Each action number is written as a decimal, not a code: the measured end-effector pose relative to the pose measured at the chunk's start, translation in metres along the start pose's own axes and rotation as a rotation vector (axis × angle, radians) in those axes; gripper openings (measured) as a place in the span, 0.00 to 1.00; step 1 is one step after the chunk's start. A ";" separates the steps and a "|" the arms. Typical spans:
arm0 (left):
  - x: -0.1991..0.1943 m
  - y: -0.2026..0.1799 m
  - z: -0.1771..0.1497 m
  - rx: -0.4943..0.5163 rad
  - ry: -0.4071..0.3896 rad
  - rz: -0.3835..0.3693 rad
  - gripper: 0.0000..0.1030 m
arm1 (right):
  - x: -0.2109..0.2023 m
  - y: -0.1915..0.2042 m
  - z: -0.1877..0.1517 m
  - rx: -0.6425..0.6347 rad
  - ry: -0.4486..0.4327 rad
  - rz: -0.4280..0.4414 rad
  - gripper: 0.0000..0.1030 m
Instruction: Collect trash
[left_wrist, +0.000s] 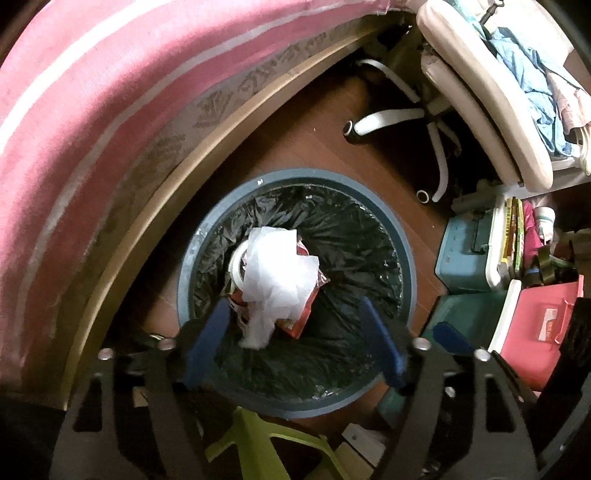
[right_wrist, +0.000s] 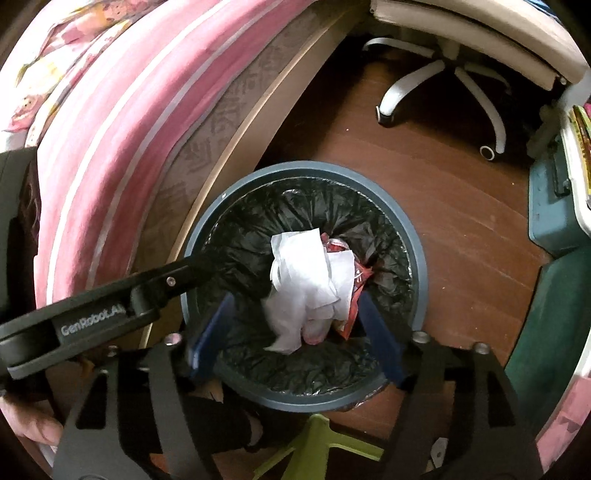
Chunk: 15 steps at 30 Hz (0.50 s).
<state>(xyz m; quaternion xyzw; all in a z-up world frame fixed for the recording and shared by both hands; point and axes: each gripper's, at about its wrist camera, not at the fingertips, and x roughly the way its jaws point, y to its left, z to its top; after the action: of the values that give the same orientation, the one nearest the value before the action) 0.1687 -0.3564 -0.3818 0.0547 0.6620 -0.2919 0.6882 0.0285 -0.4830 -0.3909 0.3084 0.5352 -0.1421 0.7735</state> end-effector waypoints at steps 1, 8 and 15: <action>-0.002 -0.001 0.000 0.003 -0.008 -0.001 0.76 | -0.001 0.000 0.000 0.000 -0.002 0.000 0.71; -0.019 0.000 -0.001 0.005 -0.048 0.011 0.85 | -0.020 0.006 -0.002 -0.008 -0.047 0.001 0.76; -0.038 0.010 -0.006 -0.020 -0.095 0.025 0.89 | -0.043 0.014 -0.008 -0.031 -0.088 0.001 0.76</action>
<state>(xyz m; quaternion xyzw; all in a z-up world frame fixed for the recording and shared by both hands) 0.1698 -0.3333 -0.3497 0.0423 0.6305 -0.2790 0.7231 0.0139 -0.4722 -0.3491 0.2901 0.5025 -0.1467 0.8011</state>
